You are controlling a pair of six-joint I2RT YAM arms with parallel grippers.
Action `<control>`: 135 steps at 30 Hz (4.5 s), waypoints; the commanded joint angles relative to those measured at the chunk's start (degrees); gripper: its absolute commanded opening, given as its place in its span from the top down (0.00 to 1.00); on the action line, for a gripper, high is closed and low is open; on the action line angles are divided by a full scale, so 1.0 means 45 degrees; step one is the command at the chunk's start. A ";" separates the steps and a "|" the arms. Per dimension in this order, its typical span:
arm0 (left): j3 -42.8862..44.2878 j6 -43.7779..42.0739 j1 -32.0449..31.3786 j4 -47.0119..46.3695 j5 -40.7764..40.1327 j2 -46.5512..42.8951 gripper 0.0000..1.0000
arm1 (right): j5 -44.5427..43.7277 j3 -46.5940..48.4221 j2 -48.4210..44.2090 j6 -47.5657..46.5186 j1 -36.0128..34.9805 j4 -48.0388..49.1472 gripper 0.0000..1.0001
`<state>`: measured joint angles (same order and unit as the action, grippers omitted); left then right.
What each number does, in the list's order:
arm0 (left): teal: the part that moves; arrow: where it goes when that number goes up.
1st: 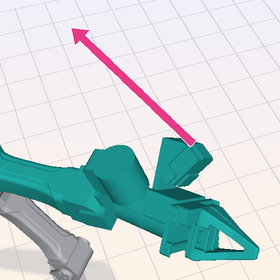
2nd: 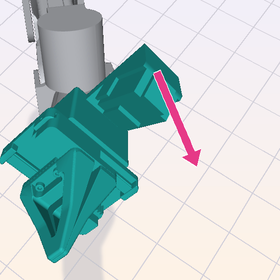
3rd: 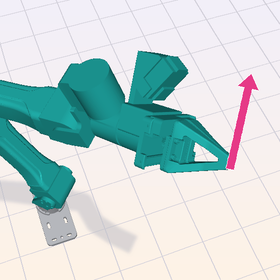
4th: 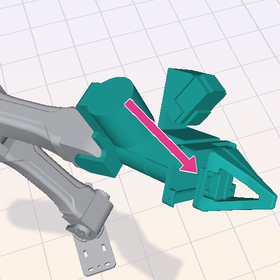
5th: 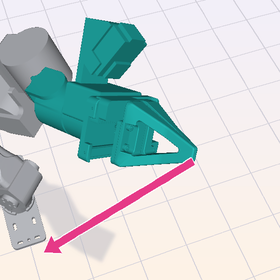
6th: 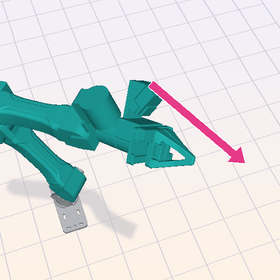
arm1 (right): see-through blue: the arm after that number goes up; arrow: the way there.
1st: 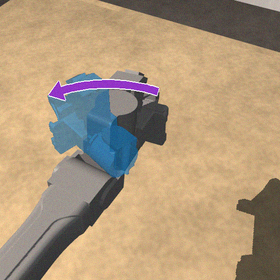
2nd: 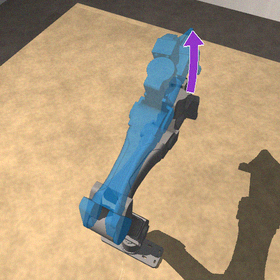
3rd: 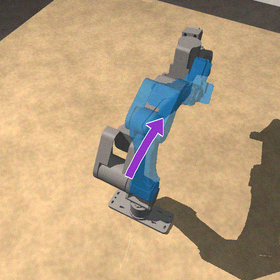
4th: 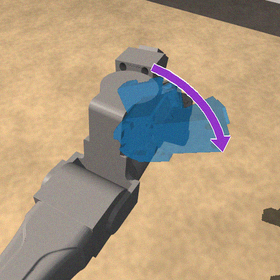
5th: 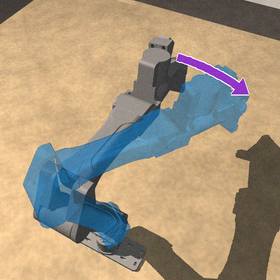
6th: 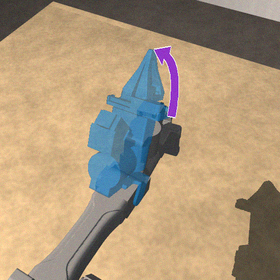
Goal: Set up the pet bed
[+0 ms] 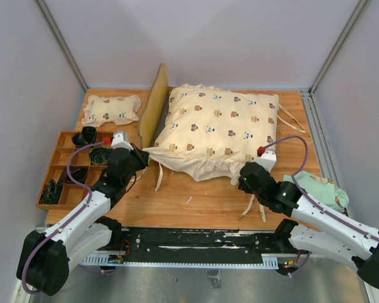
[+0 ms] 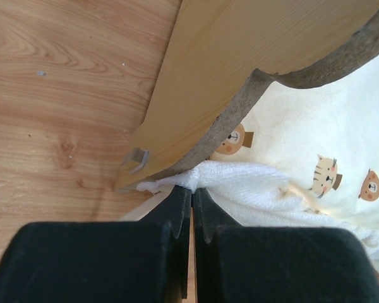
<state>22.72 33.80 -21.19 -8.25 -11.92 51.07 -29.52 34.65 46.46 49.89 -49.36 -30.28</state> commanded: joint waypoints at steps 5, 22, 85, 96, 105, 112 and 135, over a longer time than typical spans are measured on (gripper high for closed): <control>0.0085 -0.0023 0.0020 -0.0140 -0.0298 0.0082 1.00 | -0.1639 0.0704 0.1110 0.2526 0.0112 -0.0974 0.60; -0.0593 0.0595 0.0005 0.0077 -0.0563 -0.0176 1.00 | -0.2382 0.0075 -0.0392 0.3460 0.0094 -0.1461 0.59; 0.2278 -0.0488 0.0019 0.2800 -0.3376 -0.2923 0.33 | -0.1308 0.2398 -0.1808 -0.7359 0.3488 0.1622 0.37; 0.3024 -0.2823 0.0009 0.0371 -0.0833 -0.0974 0.34 | 0.4516 0.2113 0.1124 -0.5987 1.1056 0.2525 0.45; 0.3582 -0.3313 0.0332 -0.1248 -0.0830 0.1595 0.54 | 0.7135 0.0218 0.2958 -0.5567 1.2278 0.3673 0.53; 0.4010 -0.3273 0.0591 -0.3410 -0.0510 0.3478 0.63 | 0.9255 -0.1114 0.2920 -0.5037 1.2079 0.4245 0.62; 0.6851 -0.3092 0.0985 -0.4723 0.1841 0.7056 0.46 | 1.0379 -0.4645 -0.2184 -0.4612 0.7283 0.5014 0.63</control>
<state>50.26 14.44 -13.82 -30.46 -9.21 85.69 7.11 16.01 36.62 26.22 -9.61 -5.50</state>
